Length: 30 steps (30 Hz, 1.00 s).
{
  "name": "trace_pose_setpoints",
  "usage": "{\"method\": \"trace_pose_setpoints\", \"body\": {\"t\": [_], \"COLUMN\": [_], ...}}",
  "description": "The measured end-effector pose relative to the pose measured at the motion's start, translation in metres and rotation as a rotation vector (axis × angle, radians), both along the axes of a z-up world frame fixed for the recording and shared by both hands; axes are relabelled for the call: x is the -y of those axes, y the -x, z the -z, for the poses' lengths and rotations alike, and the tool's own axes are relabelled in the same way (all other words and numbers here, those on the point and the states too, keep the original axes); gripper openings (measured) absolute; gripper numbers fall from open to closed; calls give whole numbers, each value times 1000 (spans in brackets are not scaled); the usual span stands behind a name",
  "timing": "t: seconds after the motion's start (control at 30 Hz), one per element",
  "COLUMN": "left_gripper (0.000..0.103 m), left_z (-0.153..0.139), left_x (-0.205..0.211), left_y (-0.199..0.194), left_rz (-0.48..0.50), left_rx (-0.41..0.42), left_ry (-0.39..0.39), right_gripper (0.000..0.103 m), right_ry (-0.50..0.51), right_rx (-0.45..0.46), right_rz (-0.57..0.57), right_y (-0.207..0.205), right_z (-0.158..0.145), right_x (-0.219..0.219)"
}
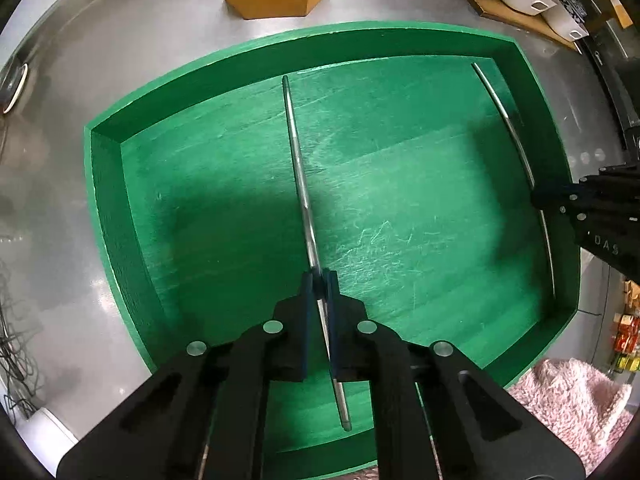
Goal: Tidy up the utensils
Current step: 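Grasp a silver chopstick with the left tool while the right tool grasps the other chopstick, then carry both chopsticks to the holder and lower them in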
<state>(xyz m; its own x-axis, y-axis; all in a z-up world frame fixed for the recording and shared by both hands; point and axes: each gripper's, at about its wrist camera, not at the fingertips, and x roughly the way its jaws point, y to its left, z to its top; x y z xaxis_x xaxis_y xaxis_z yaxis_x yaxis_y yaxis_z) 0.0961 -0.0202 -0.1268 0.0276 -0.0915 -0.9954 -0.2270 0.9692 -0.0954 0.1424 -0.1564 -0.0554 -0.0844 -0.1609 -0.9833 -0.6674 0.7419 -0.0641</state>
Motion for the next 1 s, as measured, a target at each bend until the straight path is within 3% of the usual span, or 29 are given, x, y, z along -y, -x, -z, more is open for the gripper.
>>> {"method": "trace_pose_setpoints", "body": {"t": [0.07, 0.27, 0.47, 0.57, 0.77, 0.9, 1.0], "left_gripper": [5, 4, 4, 4, 4, 4, 4], "left_z": [0, -6, -33, -49, -81, -108, -125], "left_x": [1, -13, -23, -29, -44, -52, -58], "left_y": [-1, 6, 23, 29, 43, 47, 44], "left_rz": [2, -54, -98, -116, -178, -212, -242], "left_rx": [-1, 50, 208, 318, 604, 808, 909], "left_ry": [1, 115, 200, 205, 169, 104, 69], "right_gripper": [6, 5, 5, 5, 5, 5, 6], "right_ry": [-7, -111, -306, -414, -646, -794, -885], "right_rx": [-6, -87, -161, -142, -3, 180, 308], "right_rz": [-3, 37, 40, 31, 13, -13, -16], "right_y": [-3, -18, -13, -13, -24, -27, -44], "right_z": [0, 3, -17, -31, -67, -91, -108], "right_x": [1, 18, 22, 21, 26, 30, 25]}}
